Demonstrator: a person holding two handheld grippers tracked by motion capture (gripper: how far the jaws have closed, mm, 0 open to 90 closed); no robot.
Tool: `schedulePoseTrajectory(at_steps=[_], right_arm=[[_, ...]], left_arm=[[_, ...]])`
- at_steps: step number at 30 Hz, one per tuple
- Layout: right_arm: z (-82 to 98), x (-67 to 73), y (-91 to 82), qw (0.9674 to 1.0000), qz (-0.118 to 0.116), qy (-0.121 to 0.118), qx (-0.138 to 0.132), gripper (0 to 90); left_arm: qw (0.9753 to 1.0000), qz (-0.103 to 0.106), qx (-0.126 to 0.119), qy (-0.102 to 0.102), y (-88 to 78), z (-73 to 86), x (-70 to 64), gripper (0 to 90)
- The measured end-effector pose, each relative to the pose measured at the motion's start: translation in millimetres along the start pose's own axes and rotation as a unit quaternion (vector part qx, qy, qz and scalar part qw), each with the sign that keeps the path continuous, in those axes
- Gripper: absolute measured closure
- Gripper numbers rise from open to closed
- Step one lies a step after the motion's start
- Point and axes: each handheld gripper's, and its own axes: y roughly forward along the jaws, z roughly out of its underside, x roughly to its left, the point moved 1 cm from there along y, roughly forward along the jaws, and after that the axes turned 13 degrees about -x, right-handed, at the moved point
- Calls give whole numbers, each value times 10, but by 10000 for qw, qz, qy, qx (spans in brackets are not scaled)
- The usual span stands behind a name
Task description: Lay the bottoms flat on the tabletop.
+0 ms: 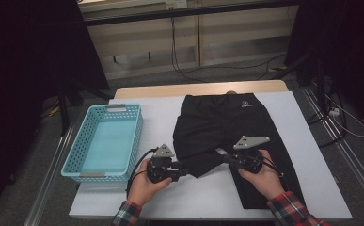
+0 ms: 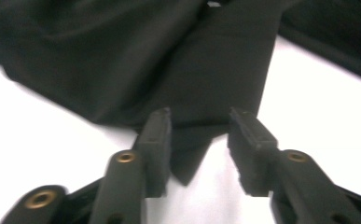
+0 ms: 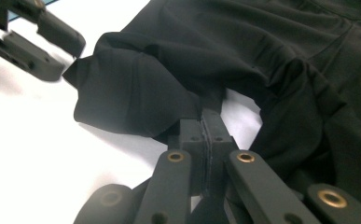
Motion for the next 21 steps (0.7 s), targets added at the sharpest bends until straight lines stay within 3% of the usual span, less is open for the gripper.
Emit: schedulePoseTrajectory(at_steps=[3, 7, 10, 15, 21], right_arm=[[2, 10, 8, 10000, -1, 6, 6, 900], [6, 15, 13, 10000, -20, 11, 15, 900], [14, 17, 24, 10000, -35, 4, 41, 900], [29, 17, 27, 9999, -72, 1, 109, 900], [63, -6, 22, 9998, -95, 35, 189, 899]], left_arm=[[10000, -21, 35, 82, 73, 33, -23, 645], [9998, -83, 179, 27, 89, 13, 4, 835], [9996, -166, 222, 55, 109, -29, -25, 888], [9985, -29, -416, -368, -64, -187, 25, 898], [9944, -146, -723, -755, -229, -198, 216, 899]])
